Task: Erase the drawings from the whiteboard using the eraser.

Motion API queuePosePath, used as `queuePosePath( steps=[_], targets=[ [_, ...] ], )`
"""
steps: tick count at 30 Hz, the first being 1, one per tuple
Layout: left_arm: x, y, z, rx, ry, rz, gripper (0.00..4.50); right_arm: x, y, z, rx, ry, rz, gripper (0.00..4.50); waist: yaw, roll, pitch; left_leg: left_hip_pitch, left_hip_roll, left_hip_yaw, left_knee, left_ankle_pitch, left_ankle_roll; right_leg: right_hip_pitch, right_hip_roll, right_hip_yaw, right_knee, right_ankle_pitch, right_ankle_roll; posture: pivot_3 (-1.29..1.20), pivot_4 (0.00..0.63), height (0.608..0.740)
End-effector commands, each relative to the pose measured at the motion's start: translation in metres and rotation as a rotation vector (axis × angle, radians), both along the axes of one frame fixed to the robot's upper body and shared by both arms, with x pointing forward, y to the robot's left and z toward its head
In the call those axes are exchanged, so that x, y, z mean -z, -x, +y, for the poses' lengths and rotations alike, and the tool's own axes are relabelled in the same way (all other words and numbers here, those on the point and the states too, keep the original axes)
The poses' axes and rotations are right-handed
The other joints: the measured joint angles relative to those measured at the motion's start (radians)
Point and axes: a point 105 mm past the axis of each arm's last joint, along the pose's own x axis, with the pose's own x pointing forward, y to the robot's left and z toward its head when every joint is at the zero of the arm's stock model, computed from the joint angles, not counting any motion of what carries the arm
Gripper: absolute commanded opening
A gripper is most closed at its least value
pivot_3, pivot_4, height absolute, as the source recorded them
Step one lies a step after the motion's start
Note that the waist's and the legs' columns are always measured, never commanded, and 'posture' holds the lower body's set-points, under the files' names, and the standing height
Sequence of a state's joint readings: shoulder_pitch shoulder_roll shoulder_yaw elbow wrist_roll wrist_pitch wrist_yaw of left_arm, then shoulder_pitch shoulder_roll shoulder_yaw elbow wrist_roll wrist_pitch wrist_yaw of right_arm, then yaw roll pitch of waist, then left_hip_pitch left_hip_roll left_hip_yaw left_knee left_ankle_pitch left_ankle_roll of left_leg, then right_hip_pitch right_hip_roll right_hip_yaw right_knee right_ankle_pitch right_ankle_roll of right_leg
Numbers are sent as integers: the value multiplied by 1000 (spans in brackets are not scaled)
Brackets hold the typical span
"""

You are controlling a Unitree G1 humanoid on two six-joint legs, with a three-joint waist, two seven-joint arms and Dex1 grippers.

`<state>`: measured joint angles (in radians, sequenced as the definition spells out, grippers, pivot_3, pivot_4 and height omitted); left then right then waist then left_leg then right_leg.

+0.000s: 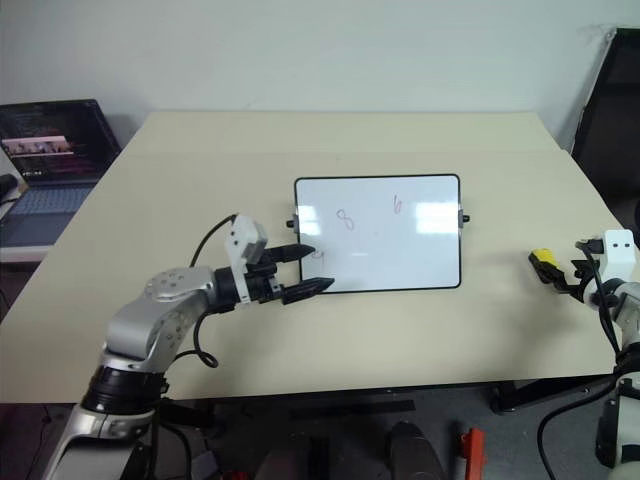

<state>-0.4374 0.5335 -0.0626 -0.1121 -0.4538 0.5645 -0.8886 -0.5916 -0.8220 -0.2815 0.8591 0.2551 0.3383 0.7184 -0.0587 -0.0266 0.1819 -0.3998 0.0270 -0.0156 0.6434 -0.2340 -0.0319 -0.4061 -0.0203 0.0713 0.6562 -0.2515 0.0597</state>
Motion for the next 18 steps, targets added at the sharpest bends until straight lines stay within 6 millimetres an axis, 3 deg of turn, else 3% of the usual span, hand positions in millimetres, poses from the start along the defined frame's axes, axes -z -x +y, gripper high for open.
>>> queuePosePath(
  steps=[1, 6, 16, 18],
  targets=[
    [-15, 4, -7, 47, 7, -50, 4500, -7, -4, 2, -10, 16, -28, 4491, 1, 0, 0, 0, 0, 0, 0, 0, 0, 0, 0, 0, 0, 0, 0, 0, 150, 740],
    [-17, 5, -11, 64, 5, -60, 4500, -3, -8, 5, 0, 11, -33, 4491, 1, 0, 0, 0, 0, 0, 0, 0, 0, 0, 0, 0, 0, 0, 0, 0, 150, 740],
    [-19, 8, -11, 71, 7, -69, 4500, -1, -13, 5, 50, -24, -67, 1192, 1, 0, 0, 0, 0, 0, 0, 0, 0, 0, 0, 0, 0, 2, -3, 0, 150, 740],
    [-24, 11, -13, 87, 28, -72, 4500, -2, -13, 5, 60, -43, -79, 992, 0, 0, 0, 0, 0, 0, 0, 0, 0, 0, 0, 0, 0, 2, -3, 0, 150, 740]
  ],
)
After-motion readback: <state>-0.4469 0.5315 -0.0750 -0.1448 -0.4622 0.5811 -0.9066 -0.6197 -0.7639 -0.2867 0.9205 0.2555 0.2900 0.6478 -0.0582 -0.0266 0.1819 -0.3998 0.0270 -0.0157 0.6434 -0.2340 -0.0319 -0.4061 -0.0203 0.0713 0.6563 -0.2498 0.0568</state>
